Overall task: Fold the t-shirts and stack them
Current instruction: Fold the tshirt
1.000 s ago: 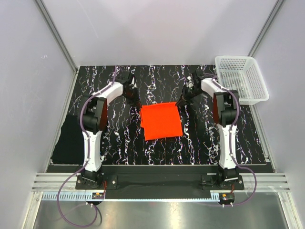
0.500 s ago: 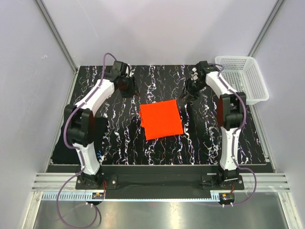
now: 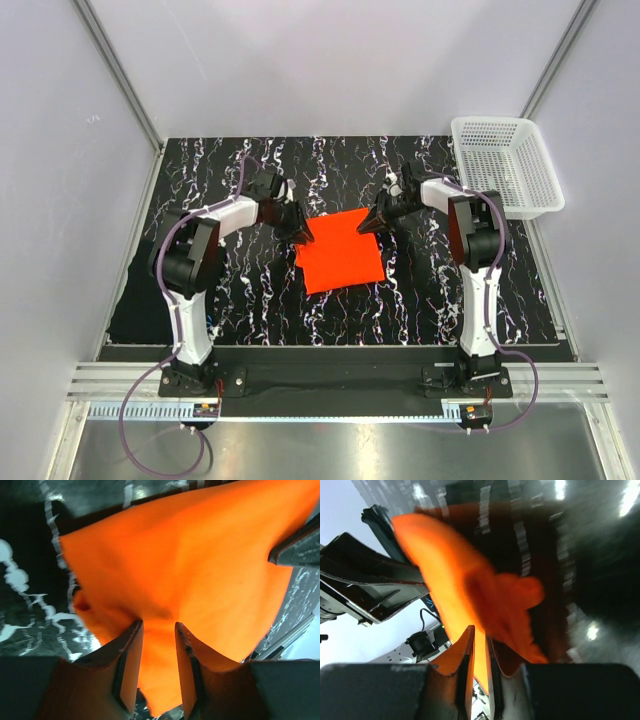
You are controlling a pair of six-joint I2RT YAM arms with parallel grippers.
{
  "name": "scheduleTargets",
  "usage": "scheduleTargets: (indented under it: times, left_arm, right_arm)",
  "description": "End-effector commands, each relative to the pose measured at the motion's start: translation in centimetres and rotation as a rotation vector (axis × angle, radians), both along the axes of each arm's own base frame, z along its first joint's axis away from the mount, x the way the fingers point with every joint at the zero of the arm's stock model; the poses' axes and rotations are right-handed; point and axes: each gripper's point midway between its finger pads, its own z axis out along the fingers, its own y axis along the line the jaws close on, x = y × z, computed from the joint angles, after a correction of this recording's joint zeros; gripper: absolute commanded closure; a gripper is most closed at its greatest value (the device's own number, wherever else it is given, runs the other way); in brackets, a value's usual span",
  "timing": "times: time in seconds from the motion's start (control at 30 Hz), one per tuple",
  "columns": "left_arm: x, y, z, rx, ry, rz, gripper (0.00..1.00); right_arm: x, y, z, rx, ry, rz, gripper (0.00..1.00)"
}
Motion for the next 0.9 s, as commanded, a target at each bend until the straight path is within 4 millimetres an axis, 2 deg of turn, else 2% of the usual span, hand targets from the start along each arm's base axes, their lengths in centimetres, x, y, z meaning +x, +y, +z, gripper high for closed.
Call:
scheduleTargets:
  times: [0.0,0.07,0.17,0.2,0.23,0.3,0.37,0.47,0.5,0.57,0.6,0.63,0.7,0.8,0.87]
  left_arm:
    - [0.6,-0.2,0.1,-0.051,-0.064,-0.055,0.65]
    - [0.2,0.3,0.5,-0.035,-0.072,-0.064,0.65]
    - [-0.4,0.6,4.1,-0.046,-0.146,-0.069,0.62]
    - [-0.9,0.5,6.1,-0.070,-0.177,-0.065,0.60]
    - [-1.4,0.3,6.8,-0.082,-0.181,-0.065,0.56]
    - [-2.3,-0.3,7.8,-0.116,-0.162,-0.048,0.56]
    - [-3.3,-2.0,9.0,-0.155,-0.180,-0.073,0.55]
    - [-5.0,-4.9,7.9,-0.217,-0.140,-0.112,0.58]
    - [-6.0,-5.6,7.2,-0.241,-0.095,-0.119,0.59]
    - [-6.9,-6.7,5.7,-0.248,-0.074,-0.136,0.60]
    - [-7.6,-6.5,4.3,-0.238,-0.045,-0.132,0.60]
    - [-7.9,-6.7,3.9,-0.249,-0.047,-0.136,0.60]
    - [-9.2,-5.7,1.9,-0.217,-0.011,-0.128,0.61]
    - [-10.8,-4.1,-0.2,-0.157,-0.004,-0.132,0.61]
    - [-11.8,-3.2,-0.7,-0.124,0.001,-0.153,0.61]
  right_arm:
    - [0.9,-0.3,0.3,0.060,-0.032,-0.007,0.80]
    - [1.0,-1.0,0.5,0.041,-0.045,-0.018,0.80]
    - [0.2,-1.4,2.7,0.016,-0.080,-0.018,0.79]
    - [-0.2,-1.5,4.2,0.015,-0.102,-0.021,0.78]
    - [-0.8,-1.5,4.7,0.016,-0.095,-0.023,0.77]
    - [-2.2,-1.2,6.5,0.027,-0.110,-0.017,0.75]
    - [-3.9,0.0,7.1,0.029,-0.113,0.019,0.74]
    - [-6.9,2.0,6.7,0.040,-0.088,0.085,0.73]
    - [-8.0,2.3,5.6,0.034,-0.057,0.098,0.72]
    - [-8.9,2.7,4.8,0.052,-0.039,0.105,0.73]
    - [-9.9,2.4,4.0,0.052,-0.015,0.102,0.73]
    - [-10.1,2.1,3.4,0.033,-0.019,0.098,0.73]
    - [-11.4,1.3,1.9,0.007,-0.003,0.104,0.73]
    - [-12.8,-0.2,0.2,-0.020,0.023,0.091,0.73]
    - [-13.3,-1.1,-0.2,-0.028,0.026,0.079,0.73]
